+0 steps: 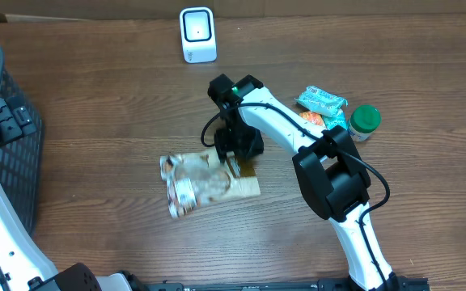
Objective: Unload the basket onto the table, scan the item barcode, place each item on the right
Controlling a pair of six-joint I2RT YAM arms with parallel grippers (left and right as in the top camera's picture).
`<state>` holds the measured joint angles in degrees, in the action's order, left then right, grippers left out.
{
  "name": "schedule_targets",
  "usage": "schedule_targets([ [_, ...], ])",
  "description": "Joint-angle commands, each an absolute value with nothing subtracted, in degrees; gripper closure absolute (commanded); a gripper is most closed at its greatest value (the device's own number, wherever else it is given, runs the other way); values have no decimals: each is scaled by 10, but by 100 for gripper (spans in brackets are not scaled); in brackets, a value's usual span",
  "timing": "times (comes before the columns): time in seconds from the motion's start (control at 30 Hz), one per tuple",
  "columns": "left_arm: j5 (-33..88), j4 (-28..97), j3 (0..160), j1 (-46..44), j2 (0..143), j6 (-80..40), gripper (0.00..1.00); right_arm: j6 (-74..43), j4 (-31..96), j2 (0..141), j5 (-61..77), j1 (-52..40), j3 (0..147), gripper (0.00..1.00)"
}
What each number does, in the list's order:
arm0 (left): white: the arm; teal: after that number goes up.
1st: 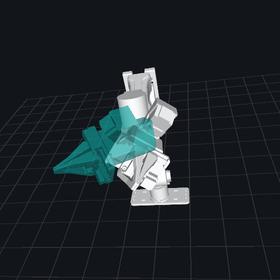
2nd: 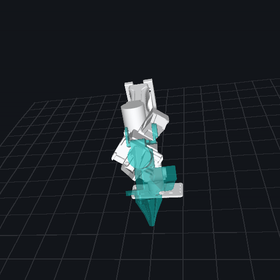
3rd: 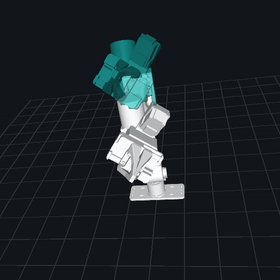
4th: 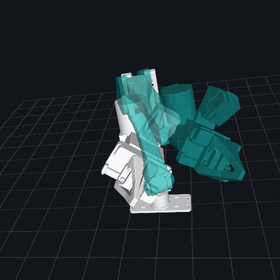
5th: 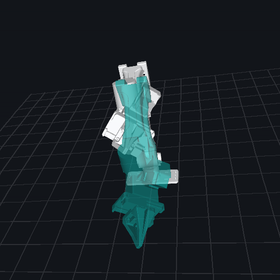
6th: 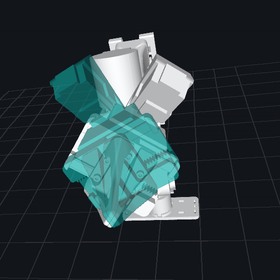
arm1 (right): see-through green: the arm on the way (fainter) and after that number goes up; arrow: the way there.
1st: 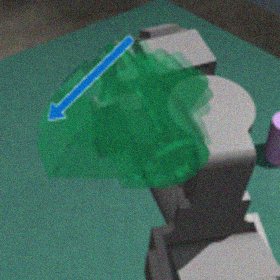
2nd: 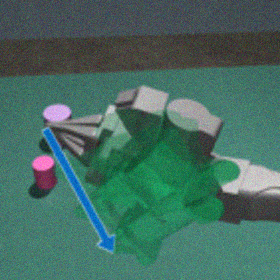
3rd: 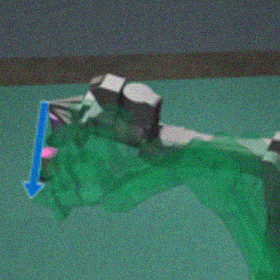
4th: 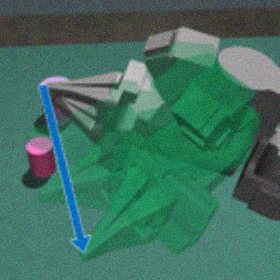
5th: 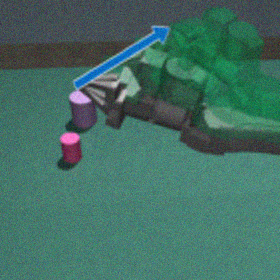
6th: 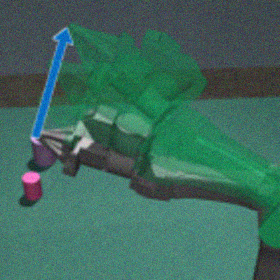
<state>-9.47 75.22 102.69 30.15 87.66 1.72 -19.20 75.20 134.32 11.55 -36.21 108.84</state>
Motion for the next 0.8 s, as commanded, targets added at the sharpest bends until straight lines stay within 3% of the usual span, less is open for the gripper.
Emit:
schedule_targets([
  [0.0, -94, 752, 1036, 303, 877, 26, 0, -143, 824, 1344, 177, -365, 1159, 32],
  [0.23, -94, 752, 1036, 303, 877, 26, 0, -99, 971, 1342, 76, -321, 1364, 31],
  [0.77, -94, 752, 1036, 303, 877, 26, 1, -86, 971, 1201, 81, -275, 1373, 31],
])
